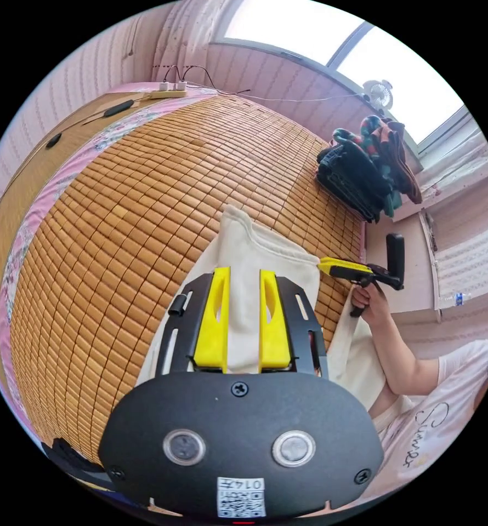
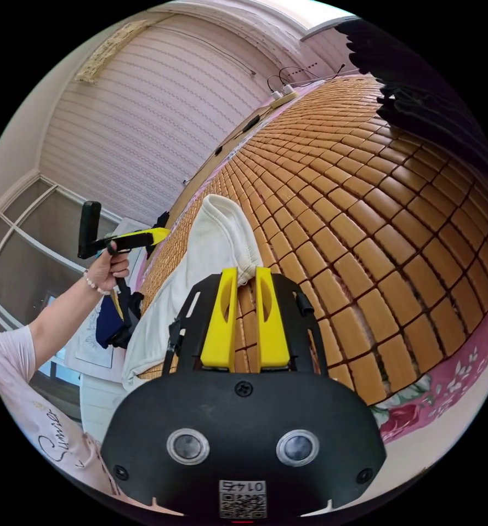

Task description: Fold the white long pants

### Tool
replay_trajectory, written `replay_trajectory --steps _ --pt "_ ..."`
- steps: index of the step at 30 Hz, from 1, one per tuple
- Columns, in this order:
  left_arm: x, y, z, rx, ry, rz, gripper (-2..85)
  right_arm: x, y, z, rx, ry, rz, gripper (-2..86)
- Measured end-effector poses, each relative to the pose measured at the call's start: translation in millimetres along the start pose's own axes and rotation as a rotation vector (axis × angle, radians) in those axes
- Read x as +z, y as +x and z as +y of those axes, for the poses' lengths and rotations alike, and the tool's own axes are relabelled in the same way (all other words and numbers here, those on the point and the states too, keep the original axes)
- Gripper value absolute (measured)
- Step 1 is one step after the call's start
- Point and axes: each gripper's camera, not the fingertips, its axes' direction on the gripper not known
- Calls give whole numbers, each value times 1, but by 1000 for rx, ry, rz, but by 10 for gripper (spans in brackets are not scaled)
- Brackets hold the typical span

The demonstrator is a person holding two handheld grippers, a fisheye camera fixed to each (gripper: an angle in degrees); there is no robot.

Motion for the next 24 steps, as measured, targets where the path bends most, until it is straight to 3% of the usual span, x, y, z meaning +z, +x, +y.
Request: replay_trajectory --steps 4,10,16,18,20,24 --pt "90 15 -48 -16 -8 -74 89 -7 31 -1 73 3 -165 48" --pt "207 17 -68 -81 -143 -119 53 -23 34 -2 -30 26 -168 18" --pt "206 59 -61 89 -111 -190 24 -50 43 6 -30 176 -185 19" --pt "196 75 -55 153 -91 -203 22 -50 38 4 -42 184 -128 95" --pt "186 96 -44 224 -76 -203 17 -40 29 0 -66 146 -88 165" --pt "179 122 -21 310 -74 -213 16 -20 17 -9 -121 18 -89 138"
